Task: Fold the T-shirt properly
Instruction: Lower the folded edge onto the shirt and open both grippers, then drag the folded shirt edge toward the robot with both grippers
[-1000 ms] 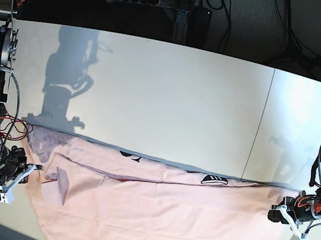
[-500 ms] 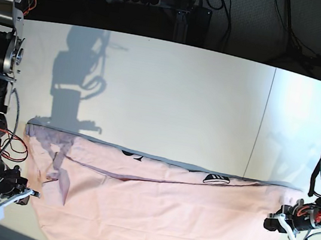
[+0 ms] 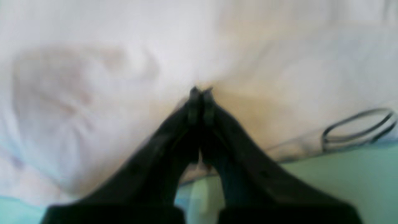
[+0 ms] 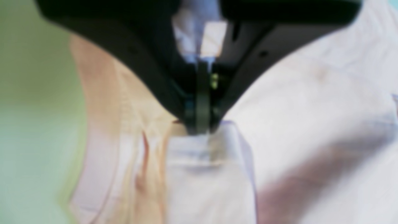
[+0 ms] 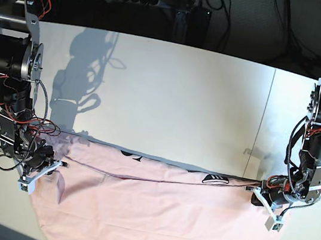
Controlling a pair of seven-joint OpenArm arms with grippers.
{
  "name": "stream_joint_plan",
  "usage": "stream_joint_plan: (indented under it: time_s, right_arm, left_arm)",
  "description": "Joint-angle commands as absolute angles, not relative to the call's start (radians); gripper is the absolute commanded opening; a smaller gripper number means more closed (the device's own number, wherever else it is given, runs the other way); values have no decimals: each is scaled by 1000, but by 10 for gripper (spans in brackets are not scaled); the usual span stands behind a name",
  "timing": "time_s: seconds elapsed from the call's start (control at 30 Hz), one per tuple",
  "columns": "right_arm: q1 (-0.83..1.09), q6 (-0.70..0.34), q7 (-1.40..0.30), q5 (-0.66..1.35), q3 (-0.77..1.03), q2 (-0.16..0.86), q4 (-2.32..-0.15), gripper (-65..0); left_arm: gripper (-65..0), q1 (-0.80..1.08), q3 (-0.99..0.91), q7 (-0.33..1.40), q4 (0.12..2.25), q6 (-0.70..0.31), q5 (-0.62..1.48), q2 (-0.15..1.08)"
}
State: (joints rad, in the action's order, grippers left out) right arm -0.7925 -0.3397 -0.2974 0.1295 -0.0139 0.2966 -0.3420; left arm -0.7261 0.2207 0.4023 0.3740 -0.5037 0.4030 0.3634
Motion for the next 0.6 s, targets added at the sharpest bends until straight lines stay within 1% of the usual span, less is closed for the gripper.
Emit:
stream_joint_plan:
  time_s: [0.0,0.2,0.33,0.4,0.5,0.57]
  right_arm:
    - [-793,-341,-310,120,-13,303,-347,-650]
    - [-727,-348,-303,112,-13,304,-381,-650]
    - [-690,-359,-345,112,-13,305,-442,-650]
    - [-663,-359,-382,112,-13,305,-488,-650]
    - [-598,-363,-435,119,-13,316,-582,-650]
    - [-538,-363,-462,146,-13,333,-661,-650]
  left_arm:
    - [-650,-757,218,422,365,-496,365,371]
    - [-650,-739,218,414,345,-490,320,369]
    - [-650,-738,218,463,346,-495,323,401]
    - [-650,-728,218,488,352,-545,335,423]
    - [-650,-684,218,551,401,-651,469,462]
    - [-650,-631,218,582,464,-694,546,484]
